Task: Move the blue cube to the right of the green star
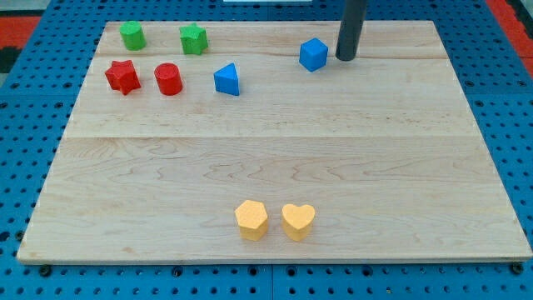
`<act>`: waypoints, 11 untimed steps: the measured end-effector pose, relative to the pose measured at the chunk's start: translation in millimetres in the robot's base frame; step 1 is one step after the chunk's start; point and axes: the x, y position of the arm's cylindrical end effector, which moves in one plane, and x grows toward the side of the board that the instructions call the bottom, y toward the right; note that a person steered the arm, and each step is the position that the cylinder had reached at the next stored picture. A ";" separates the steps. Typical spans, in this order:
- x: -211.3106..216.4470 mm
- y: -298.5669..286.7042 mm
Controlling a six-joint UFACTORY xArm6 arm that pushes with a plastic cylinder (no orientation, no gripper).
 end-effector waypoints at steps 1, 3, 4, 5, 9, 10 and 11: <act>5.1 -36.4; 31.7 -48.0; 4.0 -94.1; 8.4 -100.3; 115.7 106.1; 214.2 156.9; 280.6 100.9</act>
